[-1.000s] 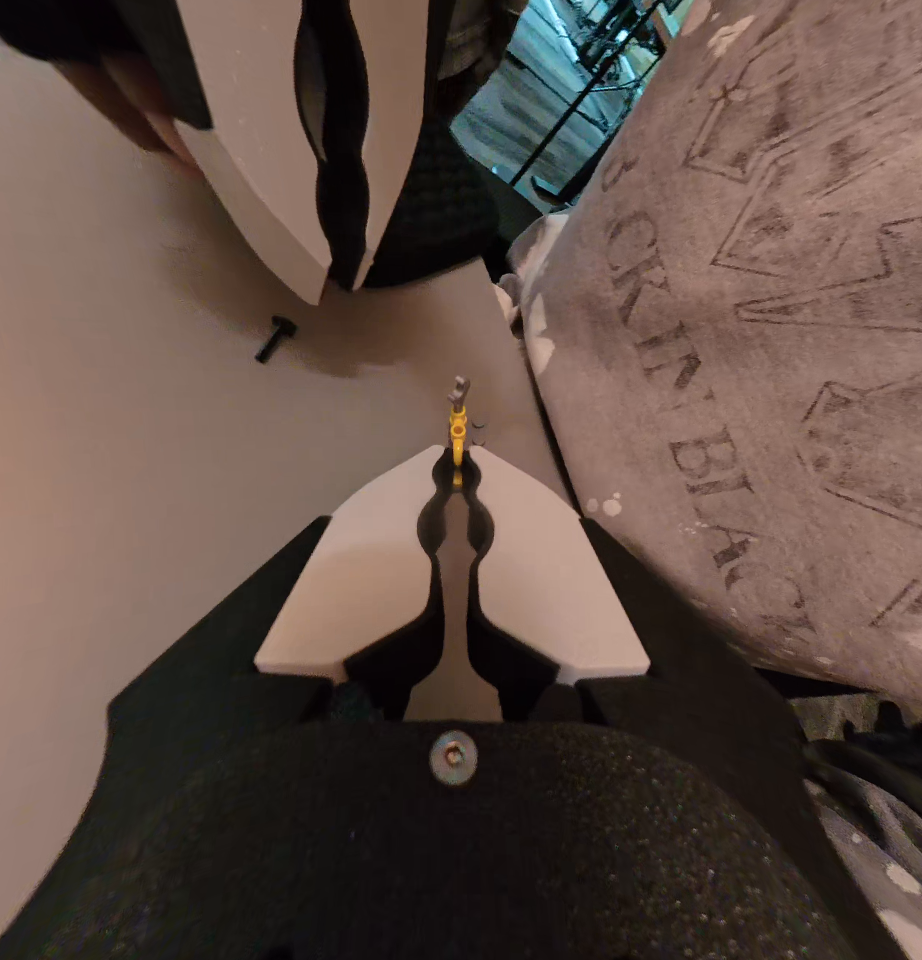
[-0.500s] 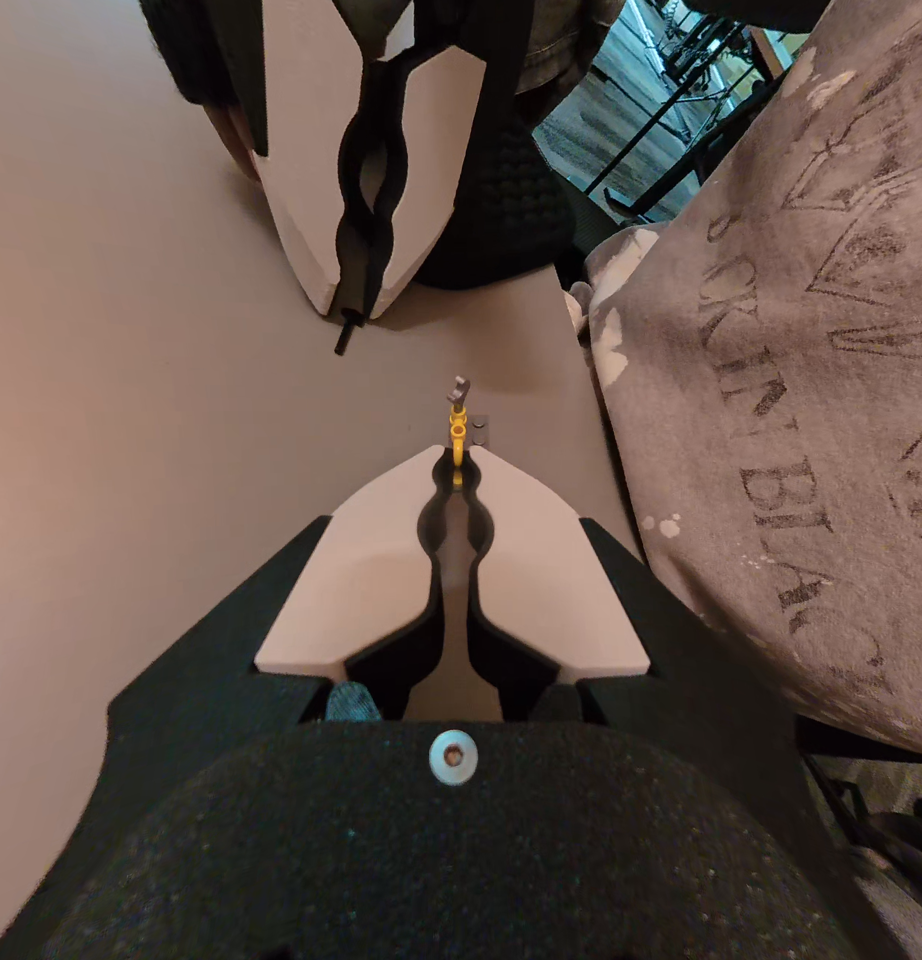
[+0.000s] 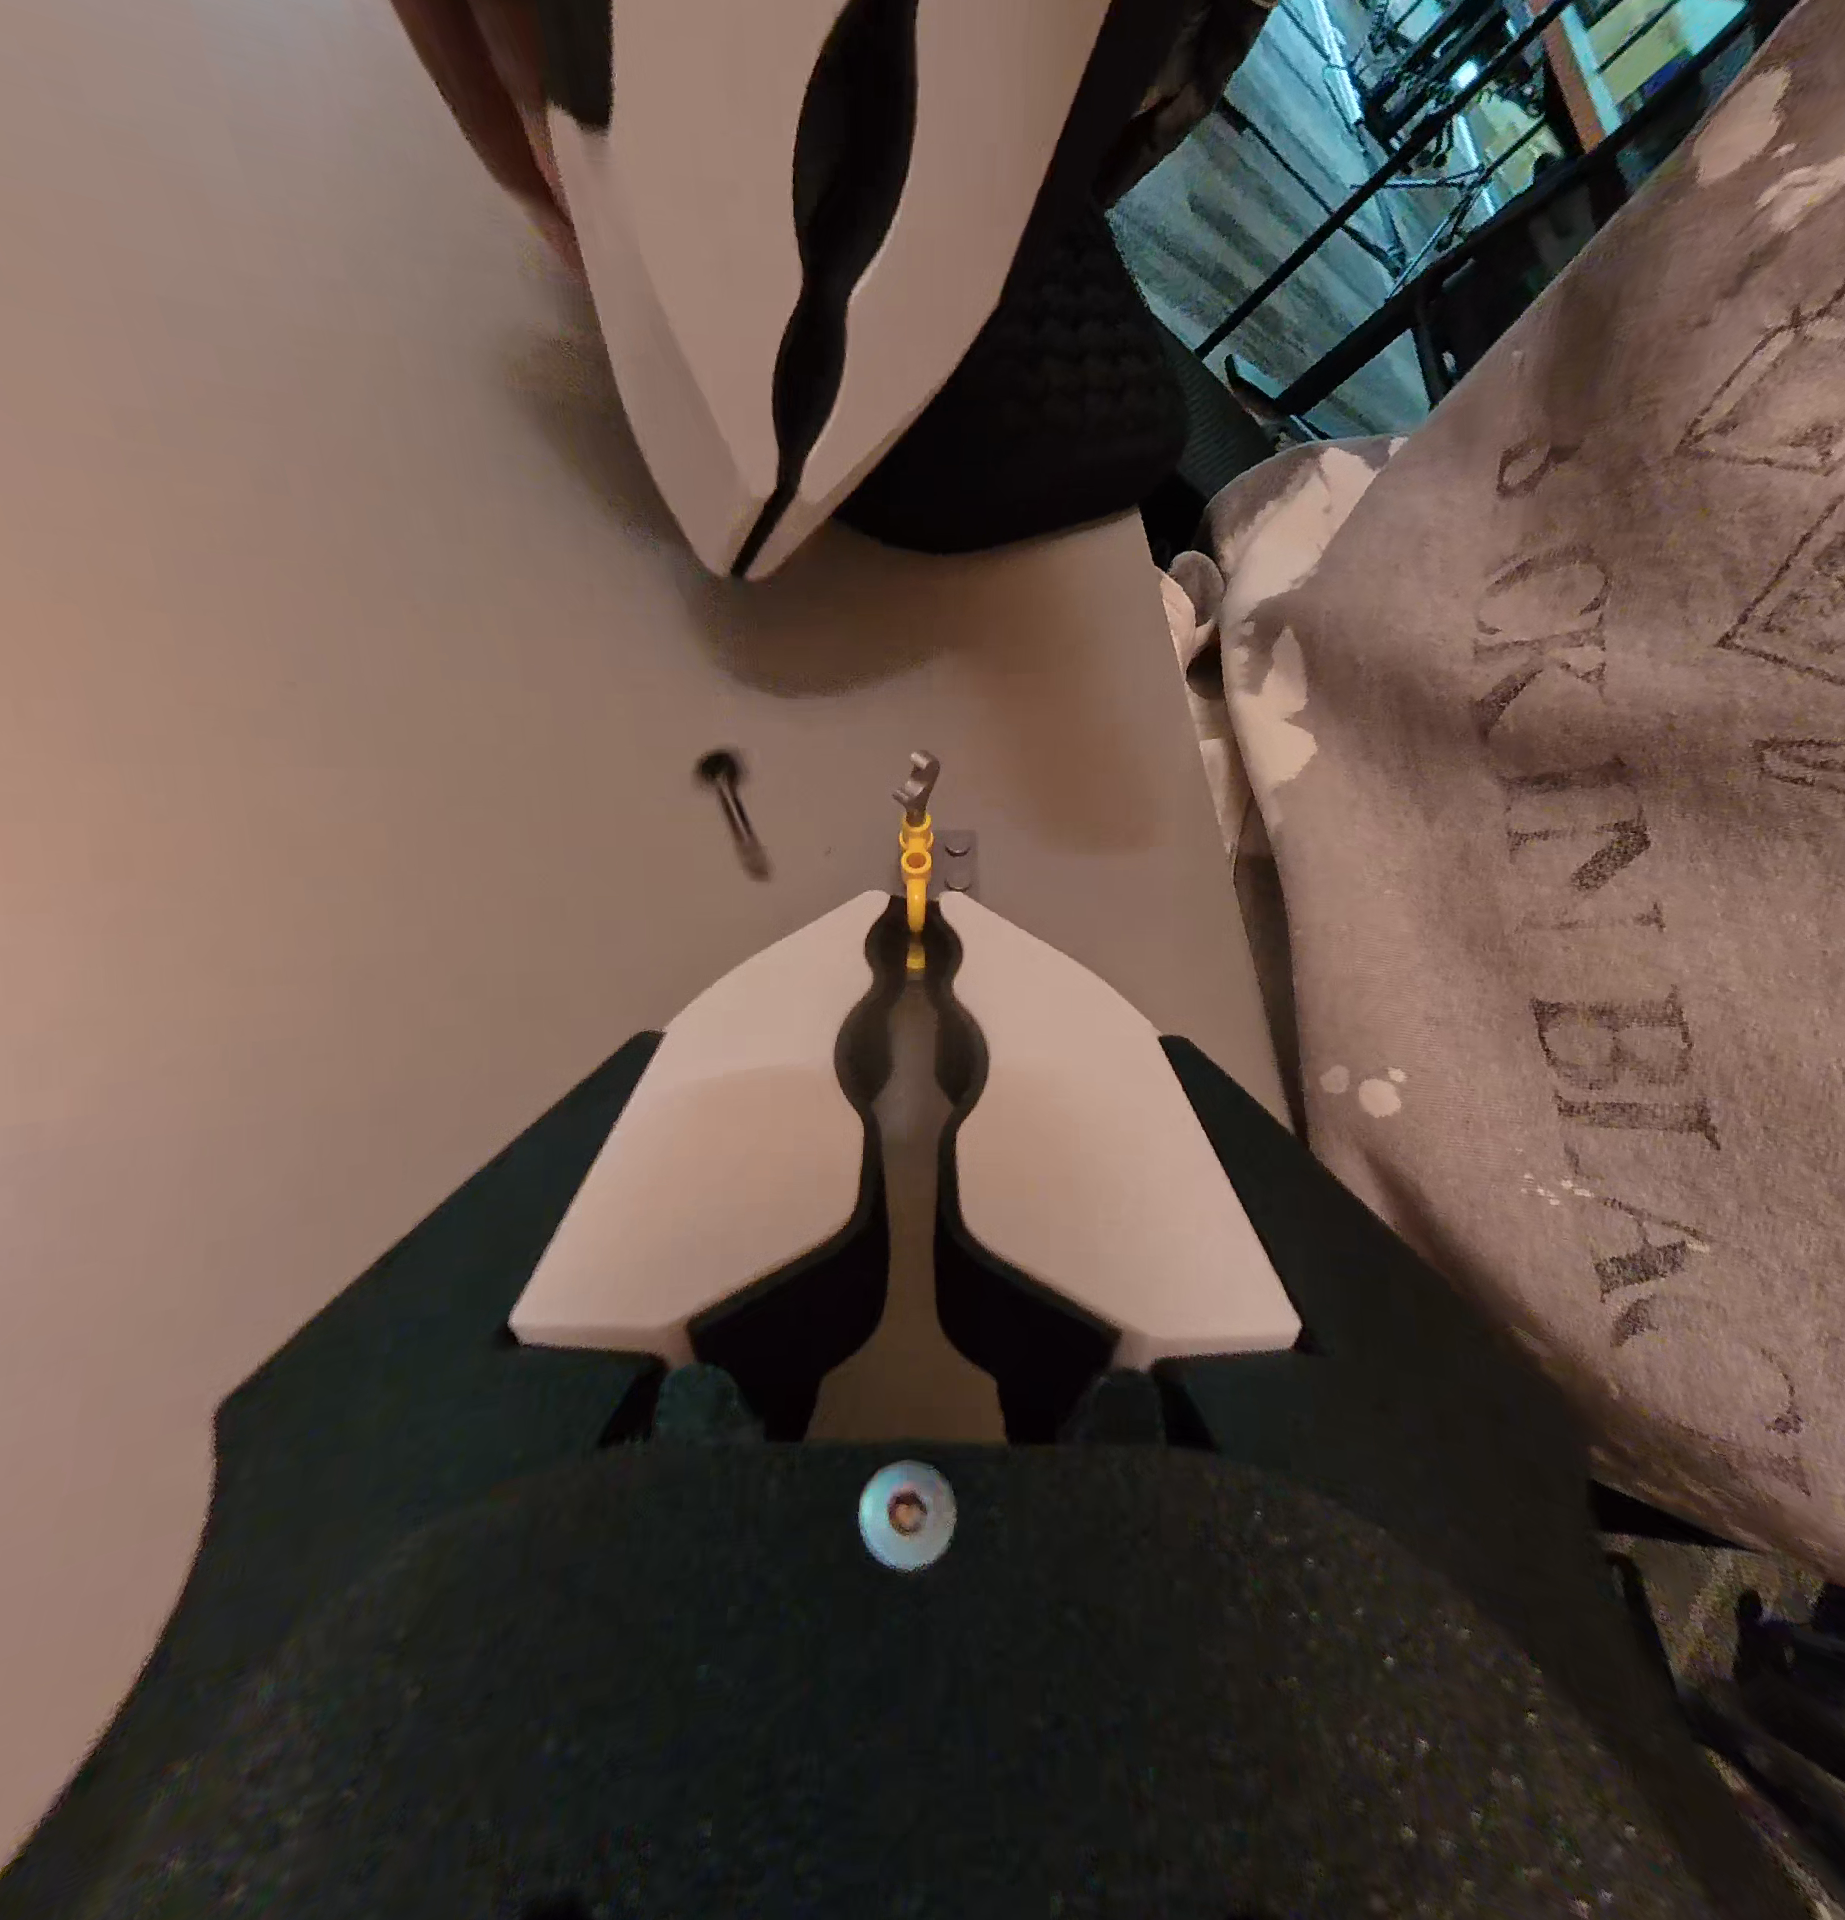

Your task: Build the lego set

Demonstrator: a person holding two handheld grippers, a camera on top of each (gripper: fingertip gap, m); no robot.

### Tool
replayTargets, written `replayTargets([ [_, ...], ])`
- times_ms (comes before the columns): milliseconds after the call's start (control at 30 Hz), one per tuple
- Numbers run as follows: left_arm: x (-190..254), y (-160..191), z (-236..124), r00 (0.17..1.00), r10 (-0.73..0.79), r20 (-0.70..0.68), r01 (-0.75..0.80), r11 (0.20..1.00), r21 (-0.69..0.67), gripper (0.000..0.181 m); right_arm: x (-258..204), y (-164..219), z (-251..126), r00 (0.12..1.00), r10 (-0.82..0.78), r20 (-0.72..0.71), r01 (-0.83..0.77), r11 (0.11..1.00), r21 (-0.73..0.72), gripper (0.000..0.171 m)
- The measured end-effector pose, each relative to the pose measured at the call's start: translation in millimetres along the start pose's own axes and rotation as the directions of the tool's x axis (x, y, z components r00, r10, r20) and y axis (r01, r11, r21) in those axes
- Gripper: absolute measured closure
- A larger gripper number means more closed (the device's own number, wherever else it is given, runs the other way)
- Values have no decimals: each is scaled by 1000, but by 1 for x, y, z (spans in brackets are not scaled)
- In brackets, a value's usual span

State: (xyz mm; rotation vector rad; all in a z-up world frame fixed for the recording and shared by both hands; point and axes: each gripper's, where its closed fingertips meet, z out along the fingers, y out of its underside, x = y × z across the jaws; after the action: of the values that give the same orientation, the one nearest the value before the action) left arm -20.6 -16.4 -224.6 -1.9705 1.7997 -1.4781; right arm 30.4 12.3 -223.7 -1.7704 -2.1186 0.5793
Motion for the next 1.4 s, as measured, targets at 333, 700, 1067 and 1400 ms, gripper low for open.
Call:
replayTargets([
  [333,-1,6,-22,999,16,45,-16,1000,-17,178,4,-16,21,999,13,30,-13,1000,4,159],
  [700,-27,4,-66,981,-39,188,23,996,85,178,-3,-37,44,971,-240,15,241,969,-45,154],
  [1067,-34,13,-69,975,-50,217,38,997,63,178,-9,-36,51,826,-476,303,540,823,-179,166],
  [1400,-30,8,-53,984,-27,175,17,998,56,178,7,-78,5,958,1,288,-97,942,321,167],
])
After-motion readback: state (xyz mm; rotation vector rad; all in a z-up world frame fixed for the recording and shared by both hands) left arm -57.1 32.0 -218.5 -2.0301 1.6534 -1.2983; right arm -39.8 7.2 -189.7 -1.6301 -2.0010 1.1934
